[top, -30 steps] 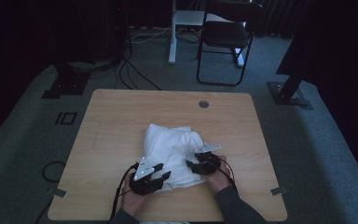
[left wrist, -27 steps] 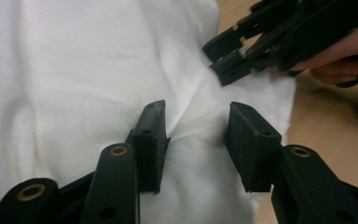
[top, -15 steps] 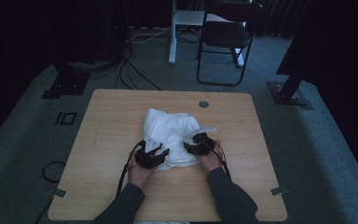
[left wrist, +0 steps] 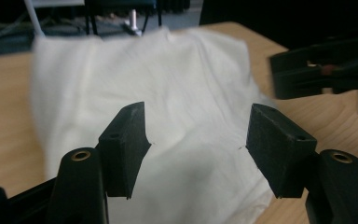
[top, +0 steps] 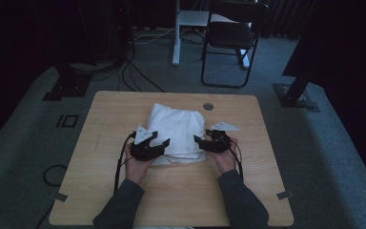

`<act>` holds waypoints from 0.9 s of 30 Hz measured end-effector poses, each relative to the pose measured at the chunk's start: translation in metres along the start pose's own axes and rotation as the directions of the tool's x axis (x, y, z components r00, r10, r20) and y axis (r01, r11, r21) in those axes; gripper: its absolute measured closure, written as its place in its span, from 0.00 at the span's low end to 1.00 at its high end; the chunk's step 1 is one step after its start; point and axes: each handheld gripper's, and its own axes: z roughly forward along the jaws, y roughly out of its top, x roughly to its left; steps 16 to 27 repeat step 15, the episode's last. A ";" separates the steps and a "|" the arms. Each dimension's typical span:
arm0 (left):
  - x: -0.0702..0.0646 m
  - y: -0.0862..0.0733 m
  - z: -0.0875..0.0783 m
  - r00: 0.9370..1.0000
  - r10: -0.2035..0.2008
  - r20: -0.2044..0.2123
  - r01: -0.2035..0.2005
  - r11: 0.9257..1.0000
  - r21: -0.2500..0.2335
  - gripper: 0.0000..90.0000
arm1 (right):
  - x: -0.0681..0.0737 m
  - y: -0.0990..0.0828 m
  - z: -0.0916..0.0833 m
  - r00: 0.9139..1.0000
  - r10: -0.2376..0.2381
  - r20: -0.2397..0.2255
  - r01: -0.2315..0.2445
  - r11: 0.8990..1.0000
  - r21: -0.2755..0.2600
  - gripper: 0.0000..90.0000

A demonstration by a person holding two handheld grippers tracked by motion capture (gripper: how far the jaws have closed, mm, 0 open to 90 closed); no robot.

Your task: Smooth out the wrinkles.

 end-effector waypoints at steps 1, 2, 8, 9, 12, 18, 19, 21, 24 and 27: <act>0.001 0.000 -0.006 1.000 -0.001 0.001 0.001 1.000 -0.001 0.42 | -0.001 -0.003 -0.010 1.000 -0.008 0.005 0.008 1.000 -0.016 0.39; 0.002 -0.001 -0.012 1.000 0.003 -0.004 -0.003 1.000 -0.001 0.42 | -0.002 -0.007 -0.020 1.000 -0.013 0.010 0.013 1.000 -0.023 0.39; 0.007 -0.013 -0.034 1.000 -0.001 -0.029 0.001 1.000 0.013 0.41 | -0.022 -0.029 -0.054 0.998 0.001 0.070 -0.001 1.000 -0.009 0.38; 0.009 -0.016 -0.037 1.000 -0.010 -0.029 0.011 1.000 0.012 0.41 | -0.026 -0.031 -0.057 0.997 0.010 0.080 -0.010 1.000 -0.008 0.38; 0.013 -0.022 -0.040 0.999 -0.028 -0.040 0.028 1.000 0.011 0.41 | -0.034 -0.035 -0.062 0.995 0.043 0.084 -0.042 0.999 -0.014 0.38; 0.023 -0.025 -0.045 0.997 -0.056 -0.060 0.057 0.998 0.007 0.41 | -0.038 -0.035 -0.065 0.996 0.043 0.078 -0.042 0.999 -0.009 0.39; 0.023 -0.025 -0.045 0.997 -0.056 -0.060 0.057 0.998 0.007 0.41 | -0.038 -0.035 -0.065 0.996 0.043 0.078 -0.042 0.999 -0.009 0.39; 0.023 -0.025 -0.045 0.997 -0.056 -0.060 0.057 0.998 0.007 0.41 | -0.038 -0.035 -0.065 0.996 0.043 0.078 -0.042 0.999 -0.009 0.39; 0.023 -0.025 -0.045 0.997 -0.056 -0.060 0.057 0.998 0.007 0.41 | -0.038 -0.035 -0.065 0.996 0.043 0.078 -0.042 0.999 -0.009 0.39; 0.023 -0.025 -0.045 0.997 -0.056 -0.060 0.057 0.998 0.007 0.41 | -0.038 -0.035 -0.065 0.996 0.043 0.078 -0.042 0.999 -0.009 0.39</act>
